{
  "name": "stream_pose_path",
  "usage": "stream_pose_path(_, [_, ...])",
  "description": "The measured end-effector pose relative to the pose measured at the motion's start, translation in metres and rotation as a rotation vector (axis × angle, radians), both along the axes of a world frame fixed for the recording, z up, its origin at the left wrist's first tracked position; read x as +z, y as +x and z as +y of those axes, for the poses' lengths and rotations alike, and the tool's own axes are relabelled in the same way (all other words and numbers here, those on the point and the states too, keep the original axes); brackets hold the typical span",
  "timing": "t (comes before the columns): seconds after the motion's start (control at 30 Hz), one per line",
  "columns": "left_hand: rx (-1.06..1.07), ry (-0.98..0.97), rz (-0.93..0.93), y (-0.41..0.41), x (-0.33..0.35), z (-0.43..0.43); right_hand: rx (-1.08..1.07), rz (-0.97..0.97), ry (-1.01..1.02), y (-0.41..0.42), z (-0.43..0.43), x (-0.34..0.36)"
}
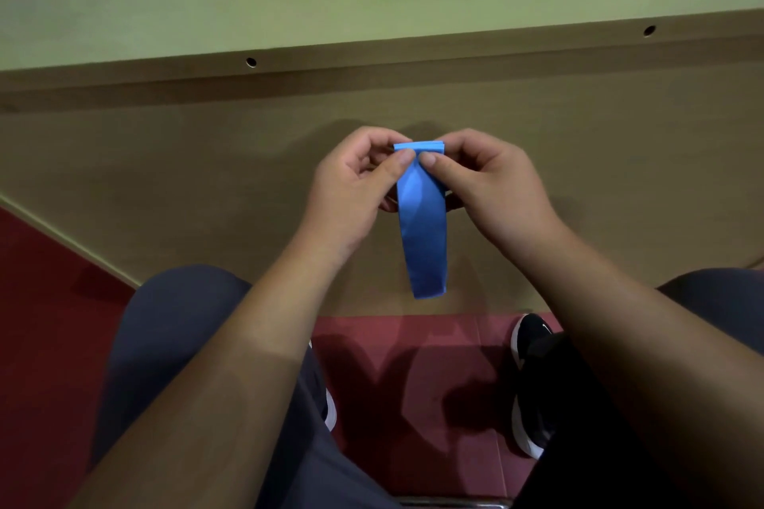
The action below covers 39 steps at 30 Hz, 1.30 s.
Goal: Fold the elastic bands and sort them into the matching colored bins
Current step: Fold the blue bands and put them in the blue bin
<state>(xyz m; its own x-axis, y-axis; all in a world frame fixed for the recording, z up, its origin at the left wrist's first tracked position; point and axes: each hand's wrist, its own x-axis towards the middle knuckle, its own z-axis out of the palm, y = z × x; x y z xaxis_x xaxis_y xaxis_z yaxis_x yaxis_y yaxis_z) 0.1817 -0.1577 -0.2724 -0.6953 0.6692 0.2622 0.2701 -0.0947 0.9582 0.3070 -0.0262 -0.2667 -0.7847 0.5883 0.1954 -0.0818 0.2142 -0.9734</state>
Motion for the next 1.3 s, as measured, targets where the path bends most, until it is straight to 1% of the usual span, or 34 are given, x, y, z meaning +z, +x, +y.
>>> stream_pose_path(0.23, [-0.013, 0.045, -0.015, 0.004, 0.007, -0.001, -0.045, 0.045, -0.001, -0.003, -0.002, 0.004])
stream_pose_path(0.47, [0.024, 0.048, -0.019, 0.004, 0.008, -0.004, -0.050, 0.039, 0.027, -0.004, -0.006, 0.003])
stream_pose_path(0.63, [0.028, 0.056, -0.044, 0.001, 0.006, -0.006, -0.002, 0.015, 0.035, -0.006, -0.003, 0.000])
stream_pose_path(0.9, [-0.042, 0.060, -0.121, -0.001, 0.006, -0.009, 0.004, 0.013, 0.024, -0.004, -0.003, 0.001])
stream_pose_path(1.1, [-0.024, 0.043, -0.179, -0.001, 0.009, -0.010, 0.024, 0.026, -0.008, -0.006, -0.002, 0.001])
stream_pose_path(1.3, [-0.020, 0.021, -0.192, -0.001, 0.011, -0.012, 0.056, 0.021, -0.099, -0.007, -0.002, 0.001])
